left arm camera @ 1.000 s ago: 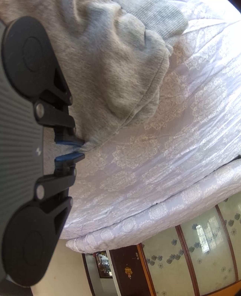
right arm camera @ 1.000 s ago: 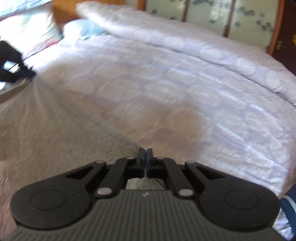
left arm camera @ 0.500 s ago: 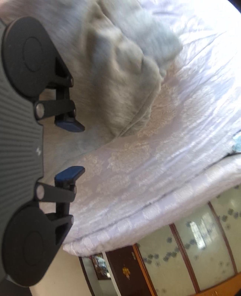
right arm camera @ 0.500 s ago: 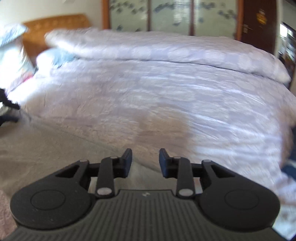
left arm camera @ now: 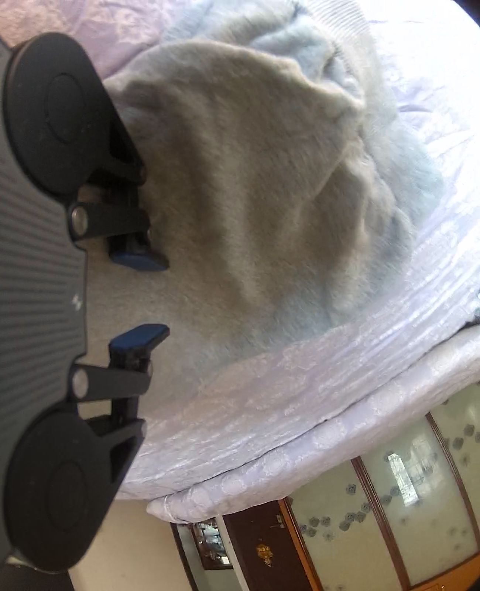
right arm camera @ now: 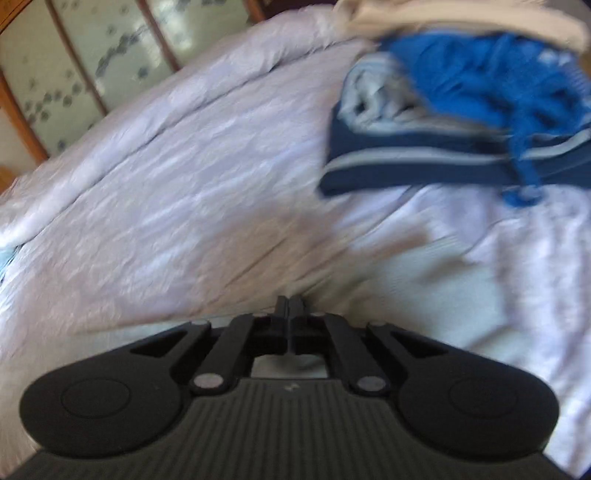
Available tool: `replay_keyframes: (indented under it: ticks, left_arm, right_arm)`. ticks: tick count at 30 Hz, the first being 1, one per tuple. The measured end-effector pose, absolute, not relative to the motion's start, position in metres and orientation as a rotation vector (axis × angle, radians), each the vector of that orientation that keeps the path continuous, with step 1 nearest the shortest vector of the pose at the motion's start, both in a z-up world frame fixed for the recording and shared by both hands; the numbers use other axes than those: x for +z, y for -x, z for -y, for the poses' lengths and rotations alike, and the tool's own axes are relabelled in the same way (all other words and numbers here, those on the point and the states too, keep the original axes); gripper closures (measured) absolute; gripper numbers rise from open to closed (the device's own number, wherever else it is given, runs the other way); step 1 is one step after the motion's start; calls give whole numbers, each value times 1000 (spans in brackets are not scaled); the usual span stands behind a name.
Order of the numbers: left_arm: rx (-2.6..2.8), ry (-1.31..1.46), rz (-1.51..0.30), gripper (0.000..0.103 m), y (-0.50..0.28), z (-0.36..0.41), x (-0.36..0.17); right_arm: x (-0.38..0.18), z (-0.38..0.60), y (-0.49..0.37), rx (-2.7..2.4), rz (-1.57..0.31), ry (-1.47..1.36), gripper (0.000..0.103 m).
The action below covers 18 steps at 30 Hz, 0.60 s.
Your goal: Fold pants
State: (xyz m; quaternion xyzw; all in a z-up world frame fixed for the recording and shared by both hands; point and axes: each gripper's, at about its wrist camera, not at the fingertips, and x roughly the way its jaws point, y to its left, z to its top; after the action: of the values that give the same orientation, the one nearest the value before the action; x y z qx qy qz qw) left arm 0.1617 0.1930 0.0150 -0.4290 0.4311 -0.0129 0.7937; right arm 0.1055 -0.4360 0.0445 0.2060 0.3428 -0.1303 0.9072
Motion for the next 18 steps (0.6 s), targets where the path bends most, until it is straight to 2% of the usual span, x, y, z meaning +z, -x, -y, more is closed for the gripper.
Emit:
replay_keyframes:
  ticks: [6,12,13,14,15,16,18]
  left_arm:
    - [-157,791,-855,67,-143,-143,47]
    - [-190,648,-929,67,-131,-99,27]
    - [-182,637,-938,70,-130,-99,19]
    - [-177,637,-944,79,-125,-100,11]
    - [-174,654,-928,83,-120,-105,7]
    - [-183,688,-932,84,-118,-111,6]
    - [-197,778,-938,81,-112,-122,8]
  right_arm:
    - [62,406,-76,-146,-672,-452,89]
    - [66,361,-57,25,-716,-445,84]
    - [61,358,-59,16,-739,-429,83]
    - [56,357,-61,-4,-767,-416,83]
    - [48,358,-64,-44,-811,-399,84]
    - [42,362,-66,-77,-835,-394,92]
    - [47,370,-65,-92,-833,-450,89]
